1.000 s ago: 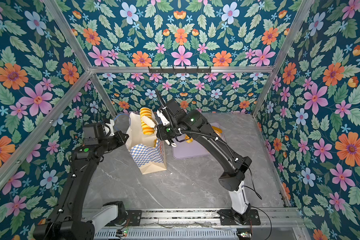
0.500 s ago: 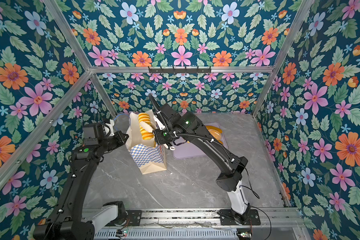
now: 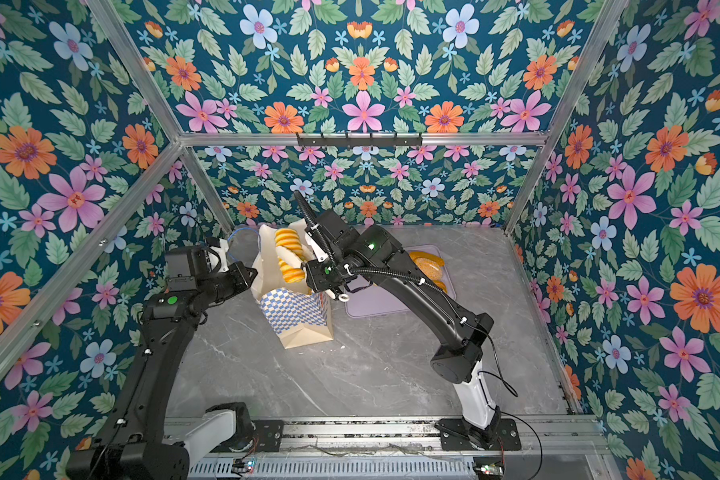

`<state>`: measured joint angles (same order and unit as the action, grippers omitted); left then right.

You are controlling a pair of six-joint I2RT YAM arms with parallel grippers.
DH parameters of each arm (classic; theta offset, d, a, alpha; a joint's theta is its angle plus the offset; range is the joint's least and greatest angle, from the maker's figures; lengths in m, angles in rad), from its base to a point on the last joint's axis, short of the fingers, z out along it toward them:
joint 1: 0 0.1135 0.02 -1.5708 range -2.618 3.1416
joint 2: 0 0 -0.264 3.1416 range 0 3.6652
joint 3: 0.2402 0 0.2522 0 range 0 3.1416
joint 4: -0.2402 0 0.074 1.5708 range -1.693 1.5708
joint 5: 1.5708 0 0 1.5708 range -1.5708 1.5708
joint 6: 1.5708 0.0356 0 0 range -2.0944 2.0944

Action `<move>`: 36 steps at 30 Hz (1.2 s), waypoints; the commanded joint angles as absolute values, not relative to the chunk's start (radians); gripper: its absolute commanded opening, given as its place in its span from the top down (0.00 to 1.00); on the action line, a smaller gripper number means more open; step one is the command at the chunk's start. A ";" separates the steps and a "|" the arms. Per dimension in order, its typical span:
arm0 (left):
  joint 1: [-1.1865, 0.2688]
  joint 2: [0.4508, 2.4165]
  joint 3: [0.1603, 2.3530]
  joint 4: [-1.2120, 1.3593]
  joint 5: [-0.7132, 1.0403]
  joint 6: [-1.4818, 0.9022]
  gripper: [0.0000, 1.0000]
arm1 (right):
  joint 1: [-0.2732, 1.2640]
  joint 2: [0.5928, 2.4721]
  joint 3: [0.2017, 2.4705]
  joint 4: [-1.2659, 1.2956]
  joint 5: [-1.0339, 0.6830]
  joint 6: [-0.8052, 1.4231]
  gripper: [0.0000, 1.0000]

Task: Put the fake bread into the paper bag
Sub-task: 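Swing the held roll with the right gripper over the bag opening, then open the tongs with the right gripper to drop the roll into the bag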

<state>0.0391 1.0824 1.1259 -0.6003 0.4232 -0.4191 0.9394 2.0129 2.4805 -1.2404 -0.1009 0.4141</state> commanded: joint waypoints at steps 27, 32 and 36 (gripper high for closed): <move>0.040 1.075 1.127 -0.600 0.427 -0.420 0.87 | 0.942 1.959 2.488 -1.210 -0.053 0.377 0.56; 0.040 1.078 1.127 -0.600 0.427 -0.419 0.87 | 0.943 1.935 2.490 -1.216 -0.015 0.362 0.56; 0.040 1.080 1.127 -0.597 0.430 -0.419 0.87 | 0.941 1.910 2.490 -1.229 0.022 0.351 0.56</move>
<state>0.0391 1.0798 1.1263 -0.6003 0.4229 -0.4191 0.9409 1.9270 2.4863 -1.2331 -0.0216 0.3668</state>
